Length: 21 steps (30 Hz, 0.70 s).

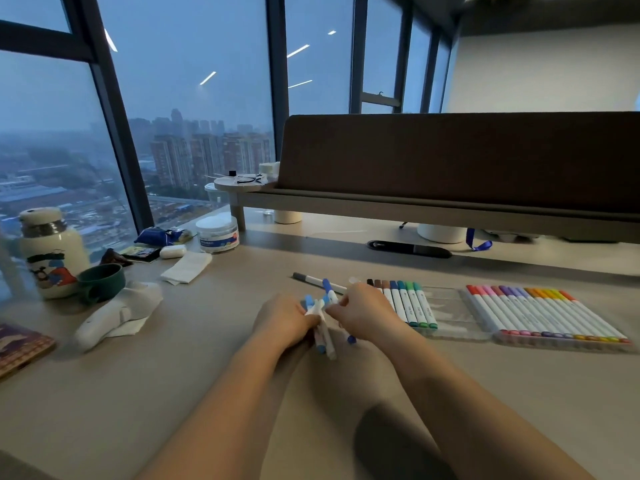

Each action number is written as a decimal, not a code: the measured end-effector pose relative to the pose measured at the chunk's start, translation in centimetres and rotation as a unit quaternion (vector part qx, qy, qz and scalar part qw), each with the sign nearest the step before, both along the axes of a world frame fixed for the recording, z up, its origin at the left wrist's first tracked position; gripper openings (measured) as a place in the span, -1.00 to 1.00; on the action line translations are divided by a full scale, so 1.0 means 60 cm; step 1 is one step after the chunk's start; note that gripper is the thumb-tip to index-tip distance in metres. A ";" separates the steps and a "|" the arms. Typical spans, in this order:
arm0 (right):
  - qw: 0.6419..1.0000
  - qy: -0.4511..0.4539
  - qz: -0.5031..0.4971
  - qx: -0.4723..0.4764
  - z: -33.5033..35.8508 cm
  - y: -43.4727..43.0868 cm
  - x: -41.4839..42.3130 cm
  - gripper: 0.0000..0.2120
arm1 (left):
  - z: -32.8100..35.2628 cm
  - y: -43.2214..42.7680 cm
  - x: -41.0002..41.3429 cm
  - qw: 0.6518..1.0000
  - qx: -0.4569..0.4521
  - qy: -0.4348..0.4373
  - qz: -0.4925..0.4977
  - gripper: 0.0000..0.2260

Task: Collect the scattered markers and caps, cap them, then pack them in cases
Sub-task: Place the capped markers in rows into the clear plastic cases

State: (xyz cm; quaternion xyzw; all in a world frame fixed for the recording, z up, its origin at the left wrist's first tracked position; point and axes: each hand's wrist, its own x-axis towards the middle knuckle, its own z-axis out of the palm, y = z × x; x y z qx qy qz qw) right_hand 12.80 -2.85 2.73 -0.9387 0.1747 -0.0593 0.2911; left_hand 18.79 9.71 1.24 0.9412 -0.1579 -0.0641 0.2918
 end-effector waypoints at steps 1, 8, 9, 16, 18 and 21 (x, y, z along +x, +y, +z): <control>1.000 -0.007 -0.007 0.005 0.004 -0.010 -0.005 -0.75 | 0.002 -0.006 -0.001 1.000 0.014 -0.001 0.002 -0.71; 0.993 -0.040 -0.068 0.088 0.002 -0.076 -0.051 -0.68 | 0.024 -0.046 -0.001 0.990 0.132 -0.055 -0.007 -0.84; 0.991 -0.043 -0.076 0.101 0.003 -0.085 -0.056 -0.67 | 0.024 -0.049 -0.001 0.988 0.142 -0.060 -0.009 -0.82; 0.970 -0.075 -0.135 0.189 0.023 -0.143 -0.095 -0.64 | 0.013 -0.071 0.003 0.995 0.101 -0.004 -0.017 -0.80; 0.965 -0.081 -0.157 0.193 0.025 -0.164 -0.104 -0.63 | 0.022 -0.084 -0.004 0.998 0.055 0.005 -0.032 -0.79; 0.962 -0.084 -0.173 0.195 0.021 -0.190 -0.116 -0.65 | 0.043 -0.123 -0.030 0.996 -0.037 0.036 -0.073 -0.74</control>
